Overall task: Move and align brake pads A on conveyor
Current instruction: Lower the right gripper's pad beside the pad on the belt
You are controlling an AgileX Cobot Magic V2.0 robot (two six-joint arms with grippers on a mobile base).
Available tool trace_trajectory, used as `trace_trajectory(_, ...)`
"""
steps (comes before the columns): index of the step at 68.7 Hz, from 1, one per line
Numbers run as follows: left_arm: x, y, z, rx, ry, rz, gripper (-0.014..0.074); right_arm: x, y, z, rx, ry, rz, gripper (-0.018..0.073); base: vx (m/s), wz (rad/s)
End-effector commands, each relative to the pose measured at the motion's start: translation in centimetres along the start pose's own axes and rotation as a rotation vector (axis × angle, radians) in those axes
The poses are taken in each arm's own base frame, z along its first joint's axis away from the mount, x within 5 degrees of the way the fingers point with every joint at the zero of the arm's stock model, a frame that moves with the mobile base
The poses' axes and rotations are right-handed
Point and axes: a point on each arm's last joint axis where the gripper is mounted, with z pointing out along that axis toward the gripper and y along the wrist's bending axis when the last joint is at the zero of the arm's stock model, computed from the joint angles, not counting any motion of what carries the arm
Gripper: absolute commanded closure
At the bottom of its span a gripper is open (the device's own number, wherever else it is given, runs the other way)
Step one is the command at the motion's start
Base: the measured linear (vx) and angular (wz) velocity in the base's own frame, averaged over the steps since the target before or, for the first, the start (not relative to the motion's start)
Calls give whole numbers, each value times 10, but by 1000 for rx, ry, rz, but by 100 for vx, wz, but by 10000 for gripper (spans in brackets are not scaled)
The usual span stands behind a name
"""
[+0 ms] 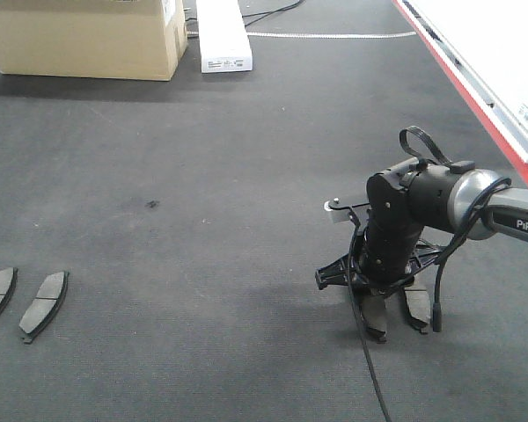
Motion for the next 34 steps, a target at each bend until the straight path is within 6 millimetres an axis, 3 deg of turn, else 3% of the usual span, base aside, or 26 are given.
trace_trajectory(1, -13, 1, -1, -6, -82, -1, 602, -11, -4, -26, -2, -113, 2, 558, 0, 0)
trace_trajectory(14, -13, 1, -1, -6, -82, -1, 602, -11, -2, -26, -19, -112, -35, 459, 0, 0)
trace_trajectory(34, -13, 1, -1, -6, -82, -1, 602, -10, -2, -27, -19, -111, -35, 68, 0, 0)
